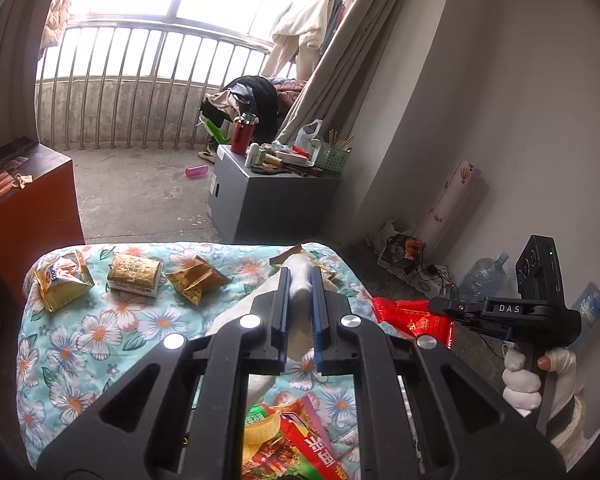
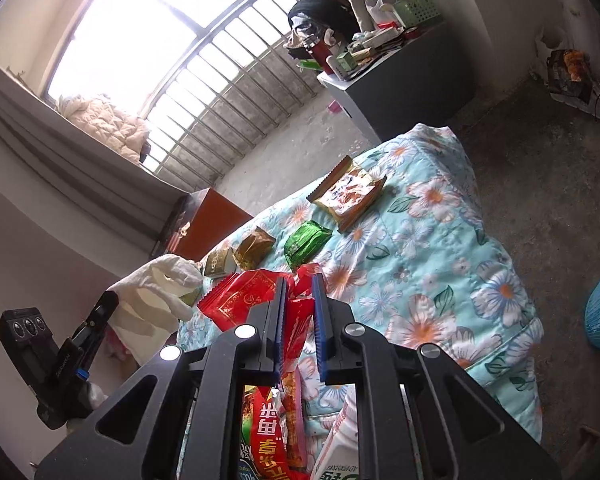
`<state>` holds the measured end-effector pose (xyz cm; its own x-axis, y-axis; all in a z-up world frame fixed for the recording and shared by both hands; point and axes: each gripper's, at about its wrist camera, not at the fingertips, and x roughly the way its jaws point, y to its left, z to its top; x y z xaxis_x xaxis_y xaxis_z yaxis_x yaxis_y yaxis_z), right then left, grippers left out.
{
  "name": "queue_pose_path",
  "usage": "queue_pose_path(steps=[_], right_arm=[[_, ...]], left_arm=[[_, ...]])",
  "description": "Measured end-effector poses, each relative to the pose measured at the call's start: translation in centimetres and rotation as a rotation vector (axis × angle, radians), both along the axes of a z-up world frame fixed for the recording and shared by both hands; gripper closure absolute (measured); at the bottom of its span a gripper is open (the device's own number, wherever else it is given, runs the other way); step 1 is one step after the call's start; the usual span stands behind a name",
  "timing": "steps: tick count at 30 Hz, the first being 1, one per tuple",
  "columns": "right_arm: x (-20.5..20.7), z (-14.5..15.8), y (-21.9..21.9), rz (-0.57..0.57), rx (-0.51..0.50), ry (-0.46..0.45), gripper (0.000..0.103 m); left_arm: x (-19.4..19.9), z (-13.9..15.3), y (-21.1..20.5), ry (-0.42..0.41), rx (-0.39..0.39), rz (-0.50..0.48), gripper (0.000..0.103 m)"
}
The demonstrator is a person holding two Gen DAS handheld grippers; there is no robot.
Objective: Collect trash
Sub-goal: 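Carry the tissue and red packet over the blue wastebasket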
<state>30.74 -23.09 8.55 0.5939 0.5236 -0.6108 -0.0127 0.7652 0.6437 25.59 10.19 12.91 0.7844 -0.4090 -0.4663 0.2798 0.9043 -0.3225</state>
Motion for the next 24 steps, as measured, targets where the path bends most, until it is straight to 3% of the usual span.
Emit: queue_pose_path(steps=[7, 13, 17, 24], right_arm=[[-4.9, 2.2, -5.6, -0.126, -0.001, -0.063, 0.091], [-10.3, 3.0, -11.9, -0.251, -0.012, -0.086, 0.091], [-13.6, 2.1, -16.3, -0.333, -0.013, -0.072, 0.091], [-18.3, -1.2, -23.7, -0.474, -0.01, -0.02, 0.091]], left_arm=[[-1.0, 1.9, -5.5, 0.002, -0.03, -0.136, 0.095], [-1.6, 2.2, -12.9, 0.03, -0.026, -0.289, 0.095], [-1.5, 1.3, -19.2, 0.072, -0.009, -0.393, 0.095], [-0.8, -2.3, -31.7, 0.226, 0.026, -0.548, 0.095]])
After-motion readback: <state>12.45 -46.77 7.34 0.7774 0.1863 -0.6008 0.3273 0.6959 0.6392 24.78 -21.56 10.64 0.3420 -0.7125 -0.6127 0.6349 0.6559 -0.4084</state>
